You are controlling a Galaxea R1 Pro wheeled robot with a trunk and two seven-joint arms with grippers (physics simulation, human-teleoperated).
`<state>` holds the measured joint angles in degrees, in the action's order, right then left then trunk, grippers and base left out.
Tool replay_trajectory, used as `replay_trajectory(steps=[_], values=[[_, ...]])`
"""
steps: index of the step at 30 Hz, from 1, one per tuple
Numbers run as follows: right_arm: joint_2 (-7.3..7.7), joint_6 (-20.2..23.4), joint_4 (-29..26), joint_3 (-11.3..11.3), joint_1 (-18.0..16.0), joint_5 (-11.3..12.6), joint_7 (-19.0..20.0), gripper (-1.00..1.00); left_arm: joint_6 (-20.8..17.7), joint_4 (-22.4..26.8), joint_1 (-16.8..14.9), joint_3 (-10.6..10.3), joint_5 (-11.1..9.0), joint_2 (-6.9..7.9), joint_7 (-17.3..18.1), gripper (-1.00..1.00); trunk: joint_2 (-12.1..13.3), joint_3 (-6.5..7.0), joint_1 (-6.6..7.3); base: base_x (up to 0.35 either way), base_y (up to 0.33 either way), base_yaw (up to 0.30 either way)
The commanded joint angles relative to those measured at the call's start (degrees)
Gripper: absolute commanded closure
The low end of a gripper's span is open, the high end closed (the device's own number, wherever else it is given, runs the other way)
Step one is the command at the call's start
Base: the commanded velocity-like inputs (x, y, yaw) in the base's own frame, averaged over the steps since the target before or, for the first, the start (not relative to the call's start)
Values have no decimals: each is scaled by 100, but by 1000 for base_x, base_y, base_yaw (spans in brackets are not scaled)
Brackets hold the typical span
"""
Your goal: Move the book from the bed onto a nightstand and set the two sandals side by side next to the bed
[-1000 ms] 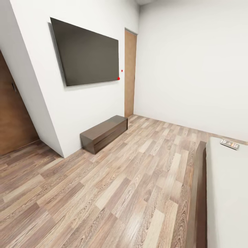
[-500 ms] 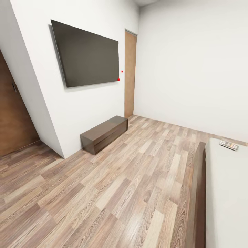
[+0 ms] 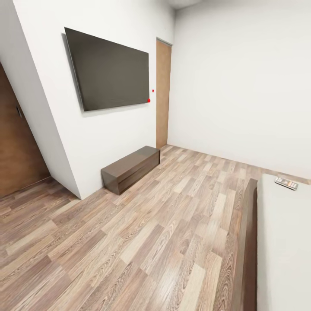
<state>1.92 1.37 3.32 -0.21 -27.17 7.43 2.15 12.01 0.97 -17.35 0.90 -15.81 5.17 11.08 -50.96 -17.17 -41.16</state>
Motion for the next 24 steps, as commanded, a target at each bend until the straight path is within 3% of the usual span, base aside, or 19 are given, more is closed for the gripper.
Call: replay_trajectory(steps=[1,24], values=[[1,4,11,-6,-9,57,22,-100,12,-9,-5,7,-36,1,35,-100,37,12,22,0,0,0],[7,4,11,-6,-8,49,29,-100,12,-9,-5,7,-40,1,27,-100,959,425,527,0,0,0]])
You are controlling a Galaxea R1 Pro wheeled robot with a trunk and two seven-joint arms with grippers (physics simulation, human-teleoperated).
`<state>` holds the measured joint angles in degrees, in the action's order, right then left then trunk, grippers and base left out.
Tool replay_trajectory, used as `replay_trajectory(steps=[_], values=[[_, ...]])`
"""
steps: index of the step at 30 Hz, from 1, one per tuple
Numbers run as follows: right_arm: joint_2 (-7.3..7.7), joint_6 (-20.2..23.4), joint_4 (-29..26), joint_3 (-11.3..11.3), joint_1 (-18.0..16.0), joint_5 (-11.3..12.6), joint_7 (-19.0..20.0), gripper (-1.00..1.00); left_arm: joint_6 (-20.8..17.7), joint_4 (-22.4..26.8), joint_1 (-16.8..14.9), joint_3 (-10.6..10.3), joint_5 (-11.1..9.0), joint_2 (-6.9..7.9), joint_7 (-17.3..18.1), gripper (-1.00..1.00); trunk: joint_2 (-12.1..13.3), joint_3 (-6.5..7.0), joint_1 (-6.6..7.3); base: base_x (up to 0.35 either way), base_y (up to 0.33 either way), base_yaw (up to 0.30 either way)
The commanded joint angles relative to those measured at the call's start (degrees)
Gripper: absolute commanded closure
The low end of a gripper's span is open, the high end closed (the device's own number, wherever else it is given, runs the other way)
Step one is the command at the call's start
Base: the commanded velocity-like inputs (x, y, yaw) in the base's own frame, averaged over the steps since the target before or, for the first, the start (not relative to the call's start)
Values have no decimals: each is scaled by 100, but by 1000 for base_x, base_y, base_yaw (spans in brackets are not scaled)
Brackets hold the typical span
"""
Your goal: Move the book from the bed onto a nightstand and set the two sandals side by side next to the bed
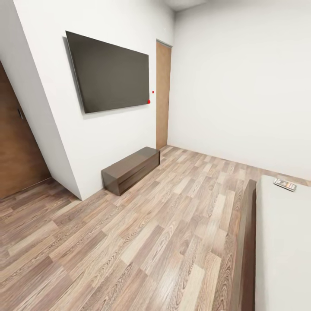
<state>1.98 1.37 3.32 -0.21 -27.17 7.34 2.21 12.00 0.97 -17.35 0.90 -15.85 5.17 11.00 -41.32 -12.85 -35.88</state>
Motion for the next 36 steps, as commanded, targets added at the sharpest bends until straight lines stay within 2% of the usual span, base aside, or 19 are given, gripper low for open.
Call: replay_trajectory(steps=[1,36], values=[[2,3,11,-6,-9,57,21,-100,13,-9,-5,7,-38,1,34,-100,35,11,21,0,0,0],[4,3,11,-6,-9,61,18,-100,13,-9,-5,7,-41,1,34,-100,1439,639,790,0,0,0]])
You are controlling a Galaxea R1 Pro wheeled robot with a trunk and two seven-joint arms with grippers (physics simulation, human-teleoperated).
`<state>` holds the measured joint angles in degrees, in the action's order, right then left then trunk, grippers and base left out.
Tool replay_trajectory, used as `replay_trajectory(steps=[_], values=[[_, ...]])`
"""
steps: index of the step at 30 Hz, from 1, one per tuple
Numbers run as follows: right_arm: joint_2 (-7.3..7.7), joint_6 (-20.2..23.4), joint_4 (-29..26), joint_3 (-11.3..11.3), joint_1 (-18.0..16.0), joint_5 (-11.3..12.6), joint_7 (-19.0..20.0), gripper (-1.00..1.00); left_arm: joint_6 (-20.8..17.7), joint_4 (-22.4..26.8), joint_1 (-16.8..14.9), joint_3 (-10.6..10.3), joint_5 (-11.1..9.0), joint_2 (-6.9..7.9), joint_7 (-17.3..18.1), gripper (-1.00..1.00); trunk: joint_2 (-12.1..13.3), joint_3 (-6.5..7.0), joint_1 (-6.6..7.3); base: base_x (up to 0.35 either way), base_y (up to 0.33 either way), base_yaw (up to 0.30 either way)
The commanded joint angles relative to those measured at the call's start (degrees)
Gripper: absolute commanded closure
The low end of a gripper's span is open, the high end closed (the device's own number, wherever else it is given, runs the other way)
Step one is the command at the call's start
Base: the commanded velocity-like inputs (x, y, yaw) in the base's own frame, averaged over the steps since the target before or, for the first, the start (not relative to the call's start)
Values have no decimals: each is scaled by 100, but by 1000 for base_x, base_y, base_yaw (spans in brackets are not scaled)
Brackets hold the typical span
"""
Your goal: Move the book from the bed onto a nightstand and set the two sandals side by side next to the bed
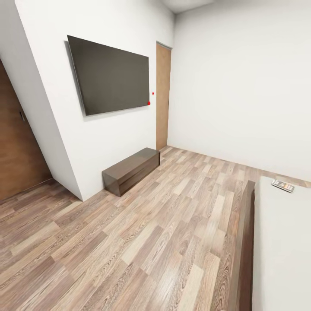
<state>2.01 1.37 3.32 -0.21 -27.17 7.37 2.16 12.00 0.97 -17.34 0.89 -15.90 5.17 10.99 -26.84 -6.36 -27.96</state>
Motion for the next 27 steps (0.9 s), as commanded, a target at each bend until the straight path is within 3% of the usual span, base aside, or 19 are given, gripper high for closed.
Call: replay_trajectory(steps=[1,9,20,27], values=[[1,3,11,-6,-8,57,22,-100,13,-9,-6,7,-36,1,35,-100,31,8,20,0,0,0],[1,3,11,-6,-9,55,26,-100,13,-9,-6,7,-36,1,35,-100,352,151,195,0,0,0],[1,3,11,-6,-9,56,23,-100,13,-9,-6,11,-36,1,35,-100,352,151,195,10,0,0],[-5,3,11,-6,-8,62,21,-100,13,-9,-6,16,-36,10,35,-100,352,151,195,298,0,0]])
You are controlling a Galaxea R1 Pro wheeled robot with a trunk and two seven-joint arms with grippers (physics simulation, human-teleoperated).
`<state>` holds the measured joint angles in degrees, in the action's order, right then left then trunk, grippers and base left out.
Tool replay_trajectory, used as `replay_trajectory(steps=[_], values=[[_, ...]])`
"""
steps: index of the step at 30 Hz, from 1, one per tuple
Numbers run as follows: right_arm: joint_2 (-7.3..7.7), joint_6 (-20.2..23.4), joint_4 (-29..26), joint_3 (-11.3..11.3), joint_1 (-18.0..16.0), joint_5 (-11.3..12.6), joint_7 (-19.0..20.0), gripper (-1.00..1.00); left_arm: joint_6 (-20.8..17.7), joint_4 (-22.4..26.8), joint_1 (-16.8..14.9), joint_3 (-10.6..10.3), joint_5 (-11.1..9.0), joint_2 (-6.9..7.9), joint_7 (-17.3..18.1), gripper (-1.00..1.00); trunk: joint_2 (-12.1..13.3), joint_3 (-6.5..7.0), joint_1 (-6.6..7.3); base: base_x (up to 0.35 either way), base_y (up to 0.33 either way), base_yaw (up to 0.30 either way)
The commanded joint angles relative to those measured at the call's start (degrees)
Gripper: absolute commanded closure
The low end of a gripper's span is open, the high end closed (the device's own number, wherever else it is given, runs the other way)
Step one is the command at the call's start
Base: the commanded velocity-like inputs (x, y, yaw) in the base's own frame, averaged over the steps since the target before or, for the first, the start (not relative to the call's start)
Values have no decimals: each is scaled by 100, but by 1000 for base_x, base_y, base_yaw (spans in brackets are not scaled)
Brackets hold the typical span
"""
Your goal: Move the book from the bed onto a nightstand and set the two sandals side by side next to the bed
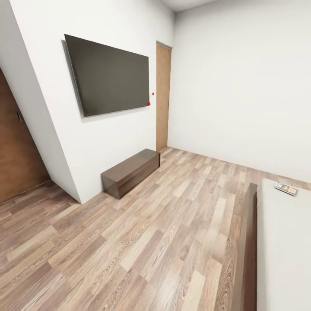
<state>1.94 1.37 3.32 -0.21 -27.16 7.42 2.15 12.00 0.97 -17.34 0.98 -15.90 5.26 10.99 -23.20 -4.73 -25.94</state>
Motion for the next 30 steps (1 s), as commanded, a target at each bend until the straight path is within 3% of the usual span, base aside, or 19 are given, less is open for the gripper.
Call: replay_trajectory(steps=[1,30], values=[[3,3,11,-6,-9,58,22,-100,13,-9,-6,8,-36,1,35,-100,-11,-12,-7,328,0,0],[8,3,6,-6,-9,67,20,-100,13,-9,-6,8,-36,1,35,-100,-11,-12,-7,326,124,0]])
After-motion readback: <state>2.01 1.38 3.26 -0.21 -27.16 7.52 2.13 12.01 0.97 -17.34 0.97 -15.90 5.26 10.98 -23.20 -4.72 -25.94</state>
